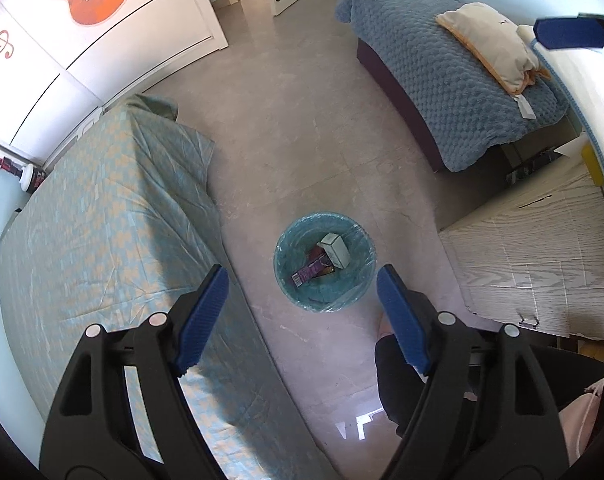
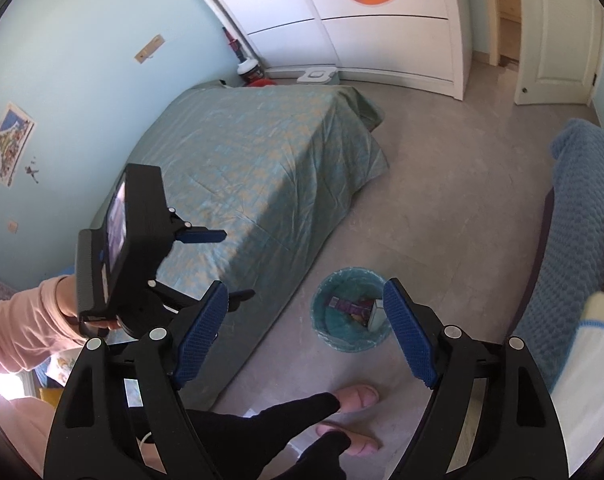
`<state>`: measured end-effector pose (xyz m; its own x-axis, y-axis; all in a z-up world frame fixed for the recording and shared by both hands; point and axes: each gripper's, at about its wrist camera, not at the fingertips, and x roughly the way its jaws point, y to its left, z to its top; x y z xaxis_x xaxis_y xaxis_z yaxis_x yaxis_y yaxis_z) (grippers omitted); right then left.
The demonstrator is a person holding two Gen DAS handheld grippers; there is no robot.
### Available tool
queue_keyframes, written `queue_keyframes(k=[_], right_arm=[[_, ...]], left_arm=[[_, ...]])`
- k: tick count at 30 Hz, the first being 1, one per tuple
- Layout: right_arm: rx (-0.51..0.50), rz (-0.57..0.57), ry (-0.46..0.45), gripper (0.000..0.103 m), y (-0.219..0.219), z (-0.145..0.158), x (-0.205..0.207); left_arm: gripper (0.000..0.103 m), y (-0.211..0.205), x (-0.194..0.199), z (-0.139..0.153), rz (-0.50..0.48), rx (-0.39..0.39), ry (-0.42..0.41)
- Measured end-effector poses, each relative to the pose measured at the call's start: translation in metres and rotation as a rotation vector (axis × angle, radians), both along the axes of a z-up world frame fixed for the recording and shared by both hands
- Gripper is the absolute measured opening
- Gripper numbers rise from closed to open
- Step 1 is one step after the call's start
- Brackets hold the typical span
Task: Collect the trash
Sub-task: 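Open both tools to drop the boxes into the teal bin, then move both tools back over the bed toward the blue gum box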
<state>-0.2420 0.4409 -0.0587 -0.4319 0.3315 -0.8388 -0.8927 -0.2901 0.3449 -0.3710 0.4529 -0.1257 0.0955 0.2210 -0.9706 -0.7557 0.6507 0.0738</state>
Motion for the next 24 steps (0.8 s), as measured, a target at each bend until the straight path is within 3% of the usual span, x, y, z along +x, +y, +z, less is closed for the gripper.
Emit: queue_keyframes(k=[10,24], right_arm=[[0.016,-0.108,0.005,0.086,-0.032,0.01,0.041],[0.052,-0.422,-0.022,0.088,-0.133,0.032,0.133]], left_arm=[[0.075,-0.015,0.04,0.024,-0.097,0.052,-0.007],[0.087,-0.073,0.137,0.065,-0.407,0.112,-0.053]])
